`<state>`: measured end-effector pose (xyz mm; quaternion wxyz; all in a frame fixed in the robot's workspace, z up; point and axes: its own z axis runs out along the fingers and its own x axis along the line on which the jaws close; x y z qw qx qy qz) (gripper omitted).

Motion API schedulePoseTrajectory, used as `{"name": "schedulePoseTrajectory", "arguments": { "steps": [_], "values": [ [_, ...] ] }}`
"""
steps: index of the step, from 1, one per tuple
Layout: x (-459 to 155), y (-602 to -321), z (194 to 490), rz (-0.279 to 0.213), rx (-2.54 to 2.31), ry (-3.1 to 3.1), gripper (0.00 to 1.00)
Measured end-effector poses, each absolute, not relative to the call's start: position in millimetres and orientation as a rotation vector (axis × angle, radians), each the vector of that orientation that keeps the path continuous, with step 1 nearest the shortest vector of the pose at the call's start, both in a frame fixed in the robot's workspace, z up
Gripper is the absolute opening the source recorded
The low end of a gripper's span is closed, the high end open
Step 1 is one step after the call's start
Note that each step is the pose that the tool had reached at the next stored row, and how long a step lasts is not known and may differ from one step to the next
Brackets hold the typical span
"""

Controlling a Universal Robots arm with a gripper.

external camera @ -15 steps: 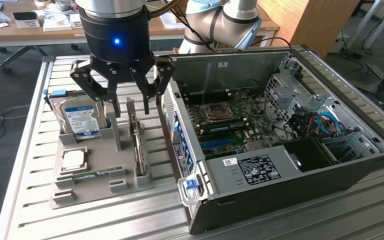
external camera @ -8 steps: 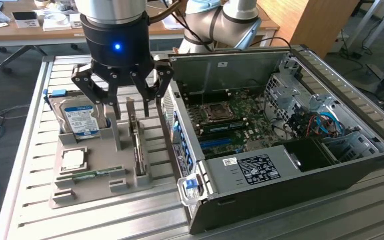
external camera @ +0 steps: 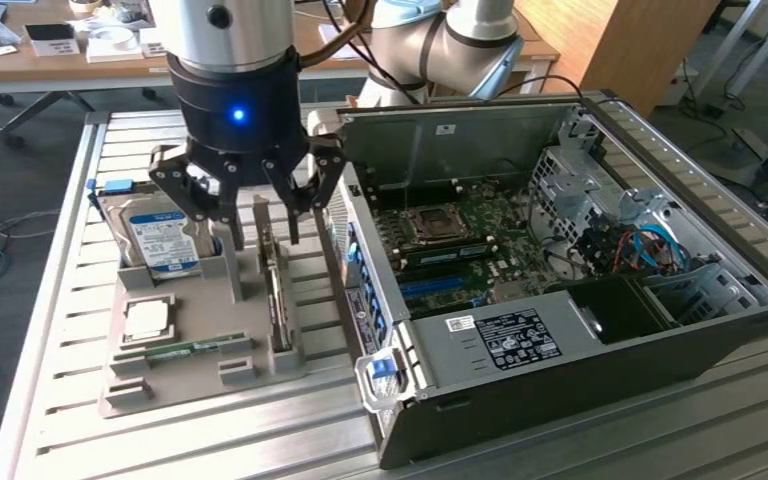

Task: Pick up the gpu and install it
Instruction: 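Pick up the gpu and move the gpu toward the slot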

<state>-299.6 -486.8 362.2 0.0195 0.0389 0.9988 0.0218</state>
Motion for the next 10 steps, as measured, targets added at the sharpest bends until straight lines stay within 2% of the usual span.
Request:
{"name": "schedulePoseTrajectory", "arguments": {
  "steps": [10],
  "values": [
    [-299.6, -486.8, 359.0, 0.068, 0.121, 3.100, 0.53]
  ]
}}
